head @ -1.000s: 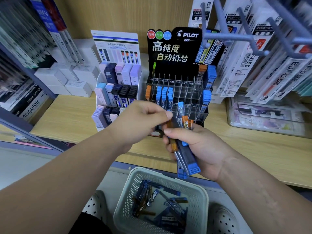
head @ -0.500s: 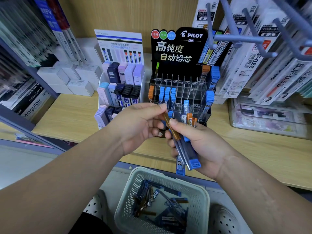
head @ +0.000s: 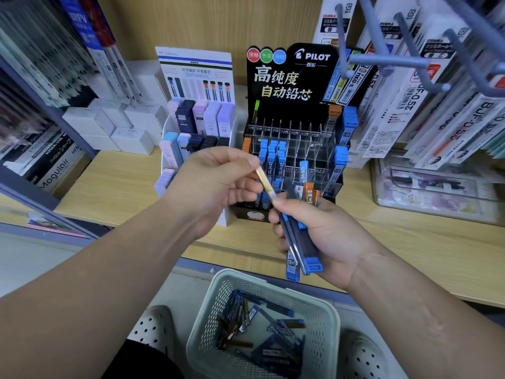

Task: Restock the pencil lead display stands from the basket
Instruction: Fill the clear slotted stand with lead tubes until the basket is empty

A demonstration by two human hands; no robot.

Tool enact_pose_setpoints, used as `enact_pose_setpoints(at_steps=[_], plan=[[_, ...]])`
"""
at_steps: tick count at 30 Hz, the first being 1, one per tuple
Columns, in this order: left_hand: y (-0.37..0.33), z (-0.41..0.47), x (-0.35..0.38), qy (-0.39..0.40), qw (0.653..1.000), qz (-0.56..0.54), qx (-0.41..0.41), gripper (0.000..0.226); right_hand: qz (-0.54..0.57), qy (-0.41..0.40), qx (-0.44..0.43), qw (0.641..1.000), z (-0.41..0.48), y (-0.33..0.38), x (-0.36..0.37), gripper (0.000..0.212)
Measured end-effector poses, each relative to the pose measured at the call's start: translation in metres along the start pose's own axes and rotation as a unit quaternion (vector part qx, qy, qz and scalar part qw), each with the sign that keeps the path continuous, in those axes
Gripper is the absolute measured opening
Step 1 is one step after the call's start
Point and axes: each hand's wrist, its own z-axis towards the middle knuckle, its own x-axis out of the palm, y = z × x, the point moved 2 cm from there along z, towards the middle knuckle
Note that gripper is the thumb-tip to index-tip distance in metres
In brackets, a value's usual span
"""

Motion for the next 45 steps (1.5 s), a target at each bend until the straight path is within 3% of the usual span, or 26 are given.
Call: enact_pose_setpoints(at_steps=[5, 10, 17, 23, 28, 30, 35, 38, 41, 42, 45], plan=[[-0.019, 0.009, -0.034, -0.046, 0.984, 0.148, 0.093, 0.009, -0.002, -0.035, 0.002, 0.999, 0.002, -0.001, -0.004, 0.012], [-0.008, 0.004, -0.038, 0.011, 0.930, 0.345, 0.126, 0.007, 0.012, -0.045, 0.007, 0.999, 0.002, 0.002, -0.009, 0.013], [0.006, 0.012, -0.040, 0.014, 0.923, 0.356, 0.147, 0.008, 0.003, -0.037, 0.006, 0.999, 0.000, -0.001, -0.009, 0.014], [0.006, 0.014, -0.033, -0.001, 0.864, 0.445, 0.235, 0.009, -0.008, -0.028, 0.002, 1.000, -0.001, 0.000, -0.011, 0.011], [0.007, 0.015, -0.033, -0.019, 0.868, 0.444, 0.219, 0.011, -0.008, -0.022, 0.002, 1.000, -0.003, 0.001, -0.012, 0.012], [0.009, 0.014, -0.032, -0.014, 0.849, 0.475, 0.231, 0.009, -0.006, -0.027, 0.001, 1.000, -0.003, 0.002, -0.013, 0.013], [0.013, 0.018, -0.031, -0.009, 0.764, 0.573, 0.296, 0.008, -0.018, -0.007, -0.003, 1.000, -0.003, 0.002, -0.012, 0.007], [0.017, 0.021, -0.029, -0.019, 0.744, 0.601, 0.292, 0.013, -0.035, 0.017, -0.005, 0.999, -0.004, 0.002, -0.010, 0.005], [0.017, 0.021, -0.026, -0.033, 0.745, 0.606, 0.277, 0.015, -0.047, 0.041, -0.004, 0.998, -0.007, 0.001, -0.008, 0.004], [0.014, 0.020, -0.023, -0.038, 0.761, 0.586, 0.275, 0.014, -0.046, 0.049, -0.004, 0.998, -0.008, 0.001, -0.008, 0.003], [0.000, 0.009, -0.006, -0.039, 0.901, 0.393, 0.182, 0.006, -0.042, 0.077, -0.004, 0.996, -0.009, 0.003, -0.006, 0.004]])
